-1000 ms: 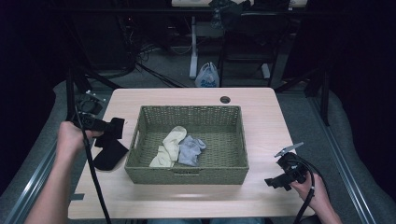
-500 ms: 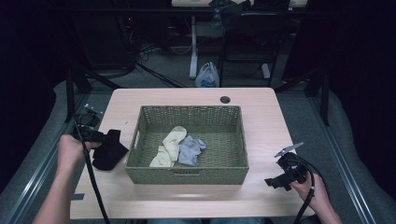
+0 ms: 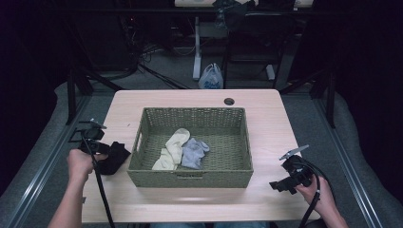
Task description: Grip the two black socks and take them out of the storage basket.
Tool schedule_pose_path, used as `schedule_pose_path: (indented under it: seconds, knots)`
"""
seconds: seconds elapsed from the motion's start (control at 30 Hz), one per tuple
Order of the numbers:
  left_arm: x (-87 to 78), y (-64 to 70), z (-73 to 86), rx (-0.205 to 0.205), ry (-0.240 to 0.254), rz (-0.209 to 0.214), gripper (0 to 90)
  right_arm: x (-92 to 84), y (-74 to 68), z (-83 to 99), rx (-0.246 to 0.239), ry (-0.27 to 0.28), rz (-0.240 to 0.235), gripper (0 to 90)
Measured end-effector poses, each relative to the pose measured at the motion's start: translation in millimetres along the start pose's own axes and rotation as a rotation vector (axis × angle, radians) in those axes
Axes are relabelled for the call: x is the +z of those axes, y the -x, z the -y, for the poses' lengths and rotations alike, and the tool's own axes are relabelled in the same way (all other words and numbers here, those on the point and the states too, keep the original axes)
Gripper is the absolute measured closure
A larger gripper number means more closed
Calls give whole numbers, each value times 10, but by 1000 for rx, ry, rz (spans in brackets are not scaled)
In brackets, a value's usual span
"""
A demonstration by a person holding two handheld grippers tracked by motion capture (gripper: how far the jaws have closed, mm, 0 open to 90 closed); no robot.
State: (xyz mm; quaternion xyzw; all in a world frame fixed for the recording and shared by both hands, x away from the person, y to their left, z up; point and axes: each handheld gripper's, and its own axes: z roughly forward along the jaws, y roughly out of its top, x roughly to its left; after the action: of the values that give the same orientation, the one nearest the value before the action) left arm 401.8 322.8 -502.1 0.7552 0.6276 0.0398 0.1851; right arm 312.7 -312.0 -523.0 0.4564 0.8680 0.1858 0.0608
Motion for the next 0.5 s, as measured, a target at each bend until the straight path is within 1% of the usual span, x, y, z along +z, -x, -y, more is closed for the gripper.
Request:
schedule_pose_path:
  seconds: [0.07,0.1,0.13,0.2,0.27,0.3,0.33,0.37,0.43,0.5]
  knots:
    - [-34,-4,14,0,15,8,608,-2,1,-2,-3,-4,-2,60]
    - [-72,-8,19,-1,26,22,584,0,-1,-1,0,0,-1,60]
    - [-112,-10,24,-5,46,29,540,-1,-2,0,0,0,0,60]
    - [-201,-8,32,-4,64,23,439,1,-2,-1,0,0,0,60]
    - [-285,2,47,-4,79,20,357,1,-7,-1,1,1,2,60]
    - [-343,15,65,-2,95,13,324,1,-8,-1,2,2,1,60]
    - [-395,26,82,2,107,10,275,3,-11,0,7,7,-6,60]
    - [-441,41,101,9,111,8,219,0,-4,-1,0,-2,1,60]
    - [-537,84,155,26,130,2,156,4,-5,-1,2,1,2,60]
    - [-598,124,206,43,141,-4,140,1,-3,-4,-3,-8,-1,60]
